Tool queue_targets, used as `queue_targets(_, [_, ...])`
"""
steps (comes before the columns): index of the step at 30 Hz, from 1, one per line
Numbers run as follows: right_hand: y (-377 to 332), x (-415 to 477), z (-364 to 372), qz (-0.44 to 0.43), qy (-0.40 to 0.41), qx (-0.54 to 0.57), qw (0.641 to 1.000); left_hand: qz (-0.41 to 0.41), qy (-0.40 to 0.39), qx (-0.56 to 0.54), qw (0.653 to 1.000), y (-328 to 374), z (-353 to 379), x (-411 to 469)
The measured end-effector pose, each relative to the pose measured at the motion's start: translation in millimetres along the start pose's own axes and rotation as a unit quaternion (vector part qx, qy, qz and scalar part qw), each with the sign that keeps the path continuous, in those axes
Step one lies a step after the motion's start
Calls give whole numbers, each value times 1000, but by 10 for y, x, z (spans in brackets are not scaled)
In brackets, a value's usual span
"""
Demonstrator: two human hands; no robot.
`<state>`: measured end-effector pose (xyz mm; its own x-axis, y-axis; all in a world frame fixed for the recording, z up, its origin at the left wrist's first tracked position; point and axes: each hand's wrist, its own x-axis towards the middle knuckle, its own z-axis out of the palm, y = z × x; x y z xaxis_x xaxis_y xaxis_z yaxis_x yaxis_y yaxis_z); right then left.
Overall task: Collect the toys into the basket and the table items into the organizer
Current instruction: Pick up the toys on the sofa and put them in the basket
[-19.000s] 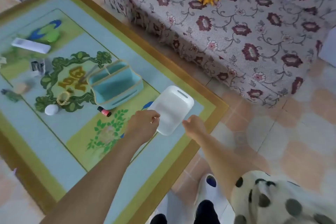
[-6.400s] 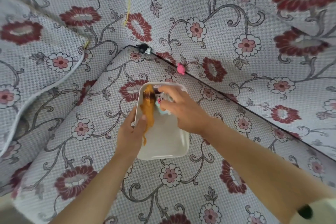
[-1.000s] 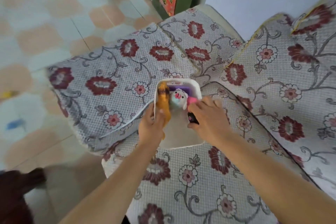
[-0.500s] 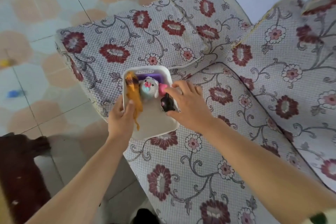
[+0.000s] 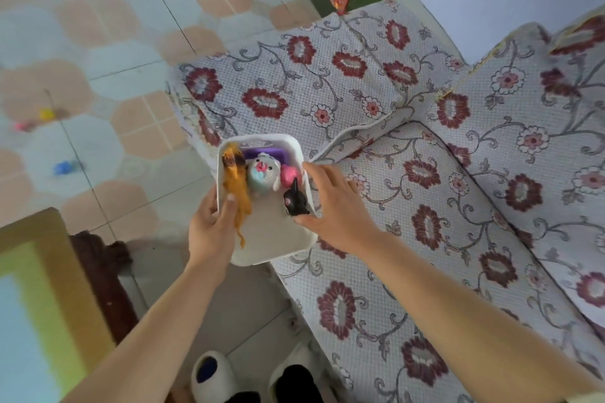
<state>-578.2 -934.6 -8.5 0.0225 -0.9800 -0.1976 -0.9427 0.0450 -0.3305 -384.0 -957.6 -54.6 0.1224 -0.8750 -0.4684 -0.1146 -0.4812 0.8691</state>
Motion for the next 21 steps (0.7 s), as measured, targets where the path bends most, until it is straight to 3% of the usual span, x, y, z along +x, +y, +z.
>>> queue_targets(6, [-808, 350, -153, -8, -12, 42, 999, 23, 13, -7, 1000, 494, -768, 104])
queue_targets(11, [-1388, 919, -179, -75, -31, 35, 996, 27, 73, -22, 997, 724, -1298, 426])
queue_targets(21, [-1722, 2227, 27, -170, -90, 21, 981, -1, 174, -84, 981, 801, -1539, 1280])
